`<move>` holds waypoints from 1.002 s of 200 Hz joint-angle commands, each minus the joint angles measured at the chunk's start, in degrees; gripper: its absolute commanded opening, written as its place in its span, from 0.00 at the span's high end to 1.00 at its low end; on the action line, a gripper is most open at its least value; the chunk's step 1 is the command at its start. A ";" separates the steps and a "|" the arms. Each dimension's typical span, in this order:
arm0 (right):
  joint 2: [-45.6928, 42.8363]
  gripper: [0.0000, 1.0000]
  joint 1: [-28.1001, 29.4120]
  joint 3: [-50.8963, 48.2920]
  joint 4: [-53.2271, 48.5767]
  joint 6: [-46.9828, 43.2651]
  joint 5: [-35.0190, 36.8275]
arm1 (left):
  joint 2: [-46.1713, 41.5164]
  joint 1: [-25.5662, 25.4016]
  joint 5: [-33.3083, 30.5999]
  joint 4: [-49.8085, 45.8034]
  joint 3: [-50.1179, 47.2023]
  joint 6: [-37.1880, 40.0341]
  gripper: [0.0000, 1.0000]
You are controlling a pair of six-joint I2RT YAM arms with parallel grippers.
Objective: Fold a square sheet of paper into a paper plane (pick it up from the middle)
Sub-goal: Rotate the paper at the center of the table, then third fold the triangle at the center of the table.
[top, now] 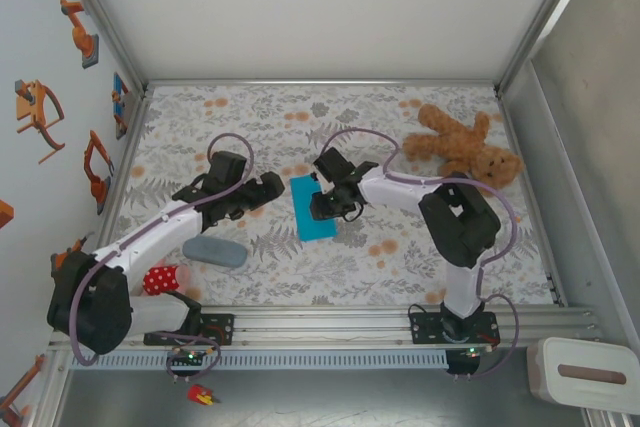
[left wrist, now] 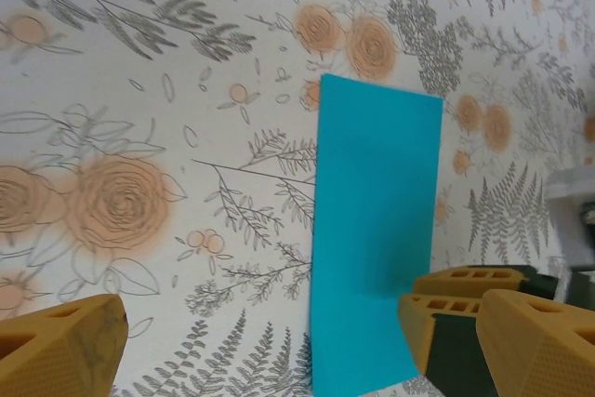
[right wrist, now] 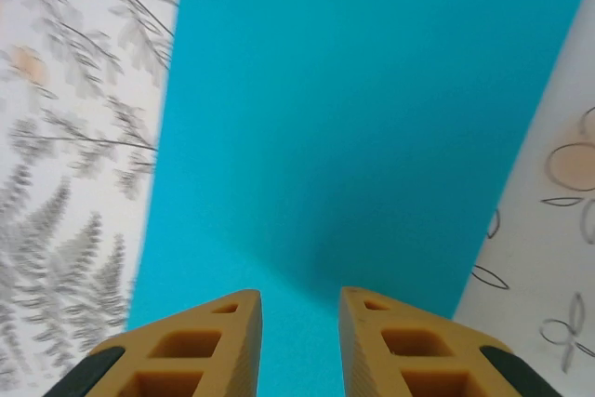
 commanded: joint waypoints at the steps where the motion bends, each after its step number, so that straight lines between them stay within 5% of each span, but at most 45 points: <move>1: -6.24 0.72 -0.19 -1.88 4.85 7.82 1.65 | 1.42 0.18 6.54 4.72 -1.60 -2.35 0.02; 62: -5.41 0.76 -2.19 -6.25 8.38 16.64 2.36 | 3.25 -5.48 6.67 2.73 -3.87 -12.87 0.12; 138: -0.17 0.81 -3.24 -7.12 9.25 18.40 -0.22 | 7.87 -11.54 7.27 9.50 -6.64 -20.54 0.46; 200: 0.95 0.82 -4.47 -8.98 9.84 20.65 -1.73 | 14.14 -13.22 8.41 14.27 -6.06 -21.48 0.62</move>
